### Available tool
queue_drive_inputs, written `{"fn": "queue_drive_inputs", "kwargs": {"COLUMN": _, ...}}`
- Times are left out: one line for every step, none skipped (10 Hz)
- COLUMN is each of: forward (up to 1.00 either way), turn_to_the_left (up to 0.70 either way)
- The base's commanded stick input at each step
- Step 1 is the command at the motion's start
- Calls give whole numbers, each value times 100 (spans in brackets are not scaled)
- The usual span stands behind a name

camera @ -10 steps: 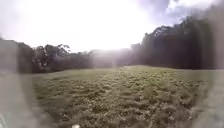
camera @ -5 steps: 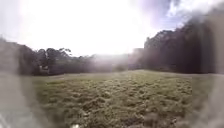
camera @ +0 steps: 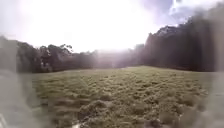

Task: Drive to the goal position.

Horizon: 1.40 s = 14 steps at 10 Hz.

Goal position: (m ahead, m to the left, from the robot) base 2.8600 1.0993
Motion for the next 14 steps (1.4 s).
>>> {"fn": "queue_drive_inputs", "kwargs": {"forward": 70, "turn_to_the_left": 0}}
{"fn": "queue_drive_inputs", "kwargs": {"forward": 70, "turn_to_the_left": 0}}
{"fn": "queue_drive_inputs", "kwargs": {"forward": 70, "turn_to_the_left": 0}}
{"fn": "queue_drive_inputs", "kwargs": {"forward": 70, "turn_to_the_left": 0}}
{"fn": "queue_drive_inputs", "kwargs": {"forward": 70, "turn_to_the_left": 0}}
{"fn": "queue_drive_inputs", "kwargs": {"forward": 70, "turn_to_the_left": 0}}
{"fn": "queue_drive_inputs", "kwargs": {"forward": 70, "turn_to_the_left": 0}}
{"fn": "queue_drive_inputs", "kwargs": {"forward": 70, "turn_to_the_left": 0}}
{"fn": "queue_drive_inputs", "kwargs": {"forward": 70, "turn_to_the_left": 0}}
{"fn": "queue_drive_inputs", "kwargs": {"forward": 70, "turn_to_the_left": 0}}
{"fn": "queue_drive_inputs", "kwargs": {"forward": 70, "turn_to_the_left": -5}}
{"fn": "queue_drive_inputs", "kwargs": {"forward": 70, "turn_to_the_left": -9}}
{"fn": "queue_drive_inputs", "kwargs": {"forward": 70, "turn_to_the_left": -12}}
{"fn": "queue_drive_inputs", "kwargs": {"forward": 70, "turn_to_the_left": -13}}
